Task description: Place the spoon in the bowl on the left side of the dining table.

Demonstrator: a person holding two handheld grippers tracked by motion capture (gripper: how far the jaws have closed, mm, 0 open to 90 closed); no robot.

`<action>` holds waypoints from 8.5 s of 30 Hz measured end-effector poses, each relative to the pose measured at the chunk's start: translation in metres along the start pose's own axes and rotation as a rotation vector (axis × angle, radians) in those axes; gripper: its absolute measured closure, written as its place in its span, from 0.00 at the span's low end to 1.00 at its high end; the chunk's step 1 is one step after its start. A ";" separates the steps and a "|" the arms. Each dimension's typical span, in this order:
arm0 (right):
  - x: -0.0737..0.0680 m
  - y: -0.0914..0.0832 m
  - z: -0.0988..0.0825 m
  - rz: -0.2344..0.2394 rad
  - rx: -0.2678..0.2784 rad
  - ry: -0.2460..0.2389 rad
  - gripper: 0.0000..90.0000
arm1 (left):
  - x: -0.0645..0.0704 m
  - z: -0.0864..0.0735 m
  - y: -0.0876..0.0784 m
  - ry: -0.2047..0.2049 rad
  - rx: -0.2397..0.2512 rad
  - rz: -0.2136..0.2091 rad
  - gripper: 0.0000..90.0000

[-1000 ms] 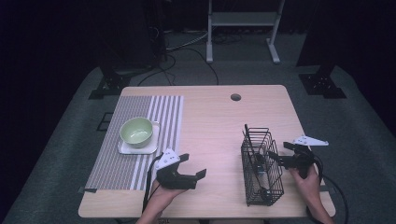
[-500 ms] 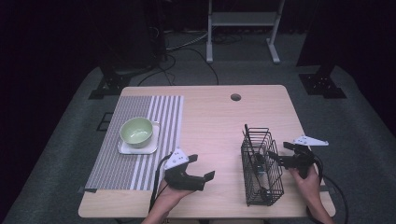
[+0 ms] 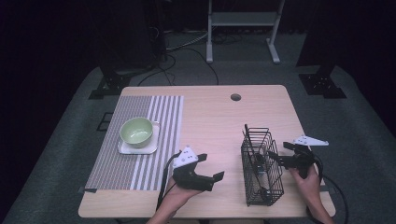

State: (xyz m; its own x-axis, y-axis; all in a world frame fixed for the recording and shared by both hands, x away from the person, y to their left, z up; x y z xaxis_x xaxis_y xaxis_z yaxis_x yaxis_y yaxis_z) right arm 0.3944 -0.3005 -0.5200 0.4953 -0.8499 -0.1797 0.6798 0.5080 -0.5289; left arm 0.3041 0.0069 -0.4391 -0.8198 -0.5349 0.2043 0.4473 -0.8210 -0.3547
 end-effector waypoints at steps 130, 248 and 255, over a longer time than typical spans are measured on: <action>0.001 0.000 0.000 0.016 0.003 0.021 0.14 | 0.040 0.102 0.028 -0.013 0.245 -0.140 1.00; -0.003 0.004 -0.003 -0.026 -0.045 -0.029 0.14 | -0.057 0.085 -0.066 -0.152 0.390 0.079 1.00; -0.003 0.004 -0.003 -0.028 -0.046 -0.031 0.14 | -0.062 0.083 -0.068 -0.154 0.389 0.084 1.00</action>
State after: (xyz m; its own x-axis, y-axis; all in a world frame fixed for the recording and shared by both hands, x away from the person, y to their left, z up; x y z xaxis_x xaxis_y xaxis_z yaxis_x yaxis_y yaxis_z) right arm 0.3942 -0.2960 -0.5236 0.4931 -0.8588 -0.1389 0.6687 0.4763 -0.5709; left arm 0.3543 0.0788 -0.3516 -0.7249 -0.6027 0.3335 0.6361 -0.7715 -0.0117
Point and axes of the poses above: each handheld gripper's, and its own axes: y roughly forward along the jaws, z roughly out of its top, x roughly to its right, the point moved 7 cm from there along y, roughly forward along the jaws, and after that the axes turned 2 degrees about y, right-handed, at the moved point
